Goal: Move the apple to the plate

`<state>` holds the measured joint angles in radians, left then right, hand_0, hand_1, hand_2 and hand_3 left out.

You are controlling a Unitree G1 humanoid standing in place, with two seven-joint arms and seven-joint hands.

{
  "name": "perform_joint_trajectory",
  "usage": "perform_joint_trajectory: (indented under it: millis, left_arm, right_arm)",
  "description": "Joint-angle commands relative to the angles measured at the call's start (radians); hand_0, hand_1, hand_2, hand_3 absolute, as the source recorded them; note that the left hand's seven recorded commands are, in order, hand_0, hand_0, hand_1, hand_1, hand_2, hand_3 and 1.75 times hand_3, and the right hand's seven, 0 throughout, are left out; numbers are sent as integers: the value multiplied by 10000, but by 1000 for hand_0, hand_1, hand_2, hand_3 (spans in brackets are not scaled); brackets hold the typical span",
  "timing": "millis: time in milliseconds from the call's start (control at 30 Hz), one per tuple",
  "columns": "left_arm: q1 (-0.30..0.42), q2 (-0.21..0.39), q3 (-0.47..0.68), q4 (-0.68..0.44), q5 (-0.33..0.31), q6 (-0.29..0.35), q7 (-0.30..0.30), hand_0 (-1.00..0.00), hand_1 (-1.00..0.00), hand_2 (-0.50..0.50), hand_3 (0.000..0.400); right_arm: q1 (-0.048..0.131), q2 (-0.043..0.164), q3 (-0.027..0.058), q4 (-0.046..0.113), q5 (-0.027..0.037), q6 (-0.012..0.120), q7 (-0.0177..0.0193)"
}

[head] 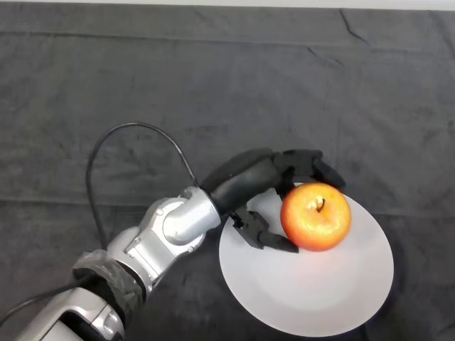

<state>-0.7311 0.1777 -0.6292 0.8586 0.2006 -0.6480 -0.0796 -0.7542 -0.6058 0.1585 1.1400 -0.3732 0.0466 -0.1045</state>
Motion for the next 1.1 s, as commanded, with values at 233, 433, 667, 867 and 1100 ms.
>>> perform_joint_trajectory:
  millis: [233,433,667,867,1100]
  left_arm:
    - [5,309,-1133,1297,380,345,-305,0,0,0,0]
    - [-173,328,-1243,1492,487,435,-235,0,0,0,0]
    - [-403,502,-1049,1472,340,433,-375,0,0,0,0]
    - [-517,979,-454,1163,-95,214,-698,0,0,0,0]
    - [-330,1676,445,709,-672,-213,-895,0,0,0,0]
  right_arm:
    - [322,-8,-82,147,73,55,43]
    - [311,-7,-80,168,69,47,40]
    - [301,-6,-77,189,66,38,37]
    - [296,-5,-76,200,64,32,35]
    - [296,-4,-76,203,64,28,33]
